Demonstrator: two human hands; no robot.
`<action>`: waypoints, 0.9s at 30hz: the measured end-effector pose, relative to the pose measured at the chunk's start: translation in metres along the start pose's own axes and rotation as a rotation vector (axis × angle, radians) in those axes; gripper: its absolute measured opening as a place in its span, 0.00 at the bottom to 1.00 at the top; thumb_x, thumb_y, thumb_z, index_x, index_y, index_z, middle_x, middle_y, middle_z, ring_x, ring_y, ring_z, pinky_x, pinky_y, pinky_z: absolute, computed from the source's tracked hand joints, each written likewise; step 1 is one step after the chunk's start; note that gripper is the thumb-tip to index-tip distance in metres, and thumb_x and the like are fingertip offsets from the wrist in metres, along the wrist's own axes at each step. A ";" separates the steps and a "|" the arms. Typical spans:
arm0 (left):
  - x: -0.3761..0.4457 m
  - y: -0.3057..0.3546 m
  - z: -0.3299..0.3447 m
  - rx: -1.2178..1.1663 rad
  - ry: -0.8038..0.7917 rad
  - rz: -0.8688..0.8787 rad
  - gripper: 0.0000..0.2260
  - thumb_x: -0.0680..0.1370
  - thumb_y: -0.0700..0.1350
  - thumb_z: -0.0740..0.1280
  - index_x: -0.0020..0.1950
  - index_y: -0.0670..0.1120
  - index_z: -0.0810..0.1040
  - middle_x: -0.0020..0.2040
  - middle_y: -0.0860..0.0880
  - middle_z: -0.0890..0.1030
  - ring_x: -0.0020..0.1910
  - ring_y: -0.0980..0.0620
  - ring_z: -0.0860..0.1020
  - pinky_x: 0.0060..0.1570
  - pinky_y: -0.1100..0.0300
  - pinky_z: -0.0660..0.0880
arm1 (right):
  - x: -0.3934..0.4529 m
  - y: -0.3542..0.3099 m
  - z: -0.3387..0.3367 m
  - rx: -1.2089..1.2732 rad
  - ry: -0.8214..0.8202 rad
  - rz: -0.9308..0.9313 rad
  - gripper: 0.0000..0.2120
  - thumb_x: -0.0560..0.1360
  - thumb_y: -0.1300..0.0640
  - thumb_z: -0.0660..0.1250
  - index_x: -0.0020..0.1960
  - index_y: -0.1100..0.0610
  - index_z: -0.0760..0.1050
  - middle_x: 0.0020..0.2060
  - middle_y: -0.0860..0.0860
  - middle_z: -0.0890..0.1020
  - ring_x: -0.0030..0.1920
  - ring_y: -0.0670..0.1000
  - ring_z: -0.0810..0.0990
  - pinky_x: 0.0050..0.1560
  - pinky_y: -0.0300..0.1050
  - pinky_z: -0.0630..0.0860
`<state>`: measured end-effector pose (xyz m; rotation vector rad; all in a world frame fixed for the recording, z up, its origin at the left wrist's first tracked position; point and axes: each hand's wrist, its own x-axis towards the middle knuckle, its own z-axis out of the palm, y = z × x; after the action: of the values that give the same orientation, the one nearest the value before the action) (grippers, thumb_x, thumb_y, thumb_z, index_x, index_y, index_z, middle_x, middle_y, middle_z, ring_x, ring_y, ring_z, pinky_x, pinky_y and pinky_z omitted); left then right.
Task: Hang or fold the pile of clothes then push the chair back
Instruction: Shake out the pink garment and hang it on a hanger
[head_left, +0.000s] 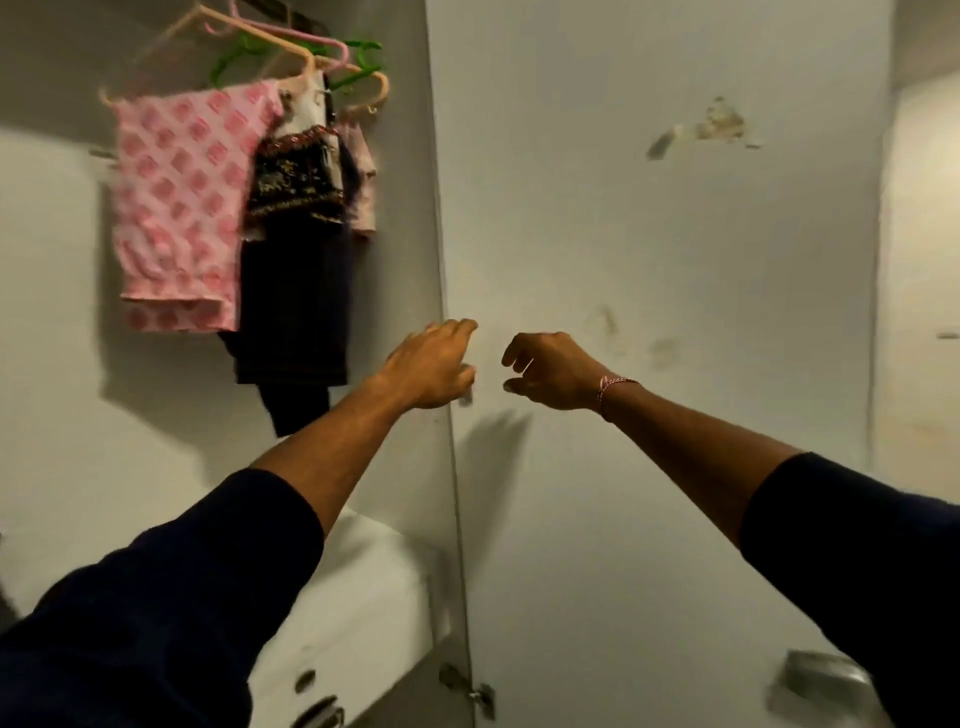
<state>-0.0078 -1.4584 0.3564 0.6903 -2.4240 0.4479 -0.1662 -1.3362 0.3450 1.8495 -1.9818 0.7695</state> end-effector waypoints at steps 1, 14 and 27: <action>-0.002 0.021 0.009 -0.029 0.008 0.023 0.29 0.81 0.52 0.65 0.78 0.45 0.59 0.76 0.44 0.68 0.72 0.43 0.69 0.69 0.46 0.69 | -0.025 0.015 -0.003 0.003 -0.013 0.037 0.16 0.75 0.54 0.74 0.60 0.58 0.79 0.53 0.54 0.83 0.46 0.52 0.82 0.53 0.46 0.79; -0.064 0.372 0.071 -0.354 -0.154 0.458 0.21 0.77 0.53 0.67 0.67 0.45 0.71 0.60 0.44 0.79 0.57 0.44 0.78 0.54 0.48 0.78 | -0.372 0.188 -0.096 -0.212 -0.217 0.496 0.10 0.75 0.58 0.71 0.57 0.55 0.77 0.50 0.51 0.81 0.48 0.53 0.80 0.44 0.44 0.76; -0.115 0.697 0.116 -0.512 -0.369 0.941 0.22 0.74 0.53 0.68 0.63 0.43 0.72 0.57 0.41 0.79 0.57 0.39 0.78 0.53 0.45 0.76 | -0.630 0.281 -0.166 -0.332 -0.355 0.913 0.15 0.74 0.55 0.73 0.60 0.57 0.80 0.55 0.56 0.83 0.57 0.58 0.81 0.57 0.53 0.78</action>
<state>-0.3708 -0.9034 0.0876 -0.6810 -2.9206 0.0115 -0.3957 -0.7235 0.0711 0.8760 -2.9894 0.2644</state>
